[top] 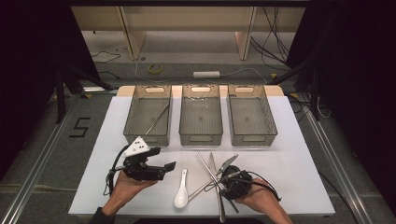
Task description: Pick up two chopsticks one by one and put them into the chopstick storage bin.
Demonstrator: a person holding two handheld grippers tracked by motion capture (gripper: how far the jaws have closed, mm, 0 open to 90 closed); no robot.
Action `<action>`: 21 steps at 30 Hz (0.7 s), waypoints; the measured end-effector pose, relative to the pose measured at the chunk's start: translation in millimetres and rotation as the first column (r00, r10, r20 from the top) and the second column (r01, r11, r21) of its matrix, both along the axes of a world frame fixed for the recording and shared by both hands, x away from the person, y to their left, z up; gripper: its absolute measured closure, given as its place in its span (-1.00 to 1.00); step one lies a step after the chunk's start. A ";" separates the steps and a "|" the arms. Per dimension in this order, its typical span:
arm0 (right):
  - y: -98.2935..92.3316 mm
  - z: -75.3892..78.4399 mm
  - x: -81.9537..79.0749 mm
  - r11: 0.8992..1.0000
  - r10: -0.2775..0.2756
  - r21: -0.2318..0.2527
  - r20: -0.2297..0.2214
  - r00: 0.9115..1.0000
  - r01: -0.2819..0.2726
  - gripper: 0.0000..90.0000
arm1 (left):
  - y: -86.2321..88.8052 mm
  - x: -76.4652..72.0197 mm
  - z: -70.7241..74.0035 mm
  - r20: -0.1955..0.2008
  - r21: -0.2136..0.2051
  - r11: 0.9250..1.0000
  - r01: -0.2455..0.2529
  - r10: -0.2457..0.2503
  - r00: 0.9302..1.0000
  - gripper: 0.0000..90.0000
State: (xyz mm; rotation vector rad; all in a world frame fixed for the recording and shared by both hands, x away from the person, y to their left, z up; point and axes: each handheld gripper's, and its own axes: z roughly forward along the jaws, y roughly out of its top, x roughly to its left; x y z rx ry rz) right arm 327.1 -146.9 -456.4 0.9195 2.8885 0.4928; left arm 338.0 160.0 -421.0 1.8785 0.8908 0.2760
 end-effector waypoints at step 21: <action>7.2 -2.7 8.2 0.998 0.016 -0.055 -0.012 1.000 -0.017 0.86 | -2.5 -0.8 -0.7 0.009 0.013 1.000 0.010 -0.010 1.000 -0.63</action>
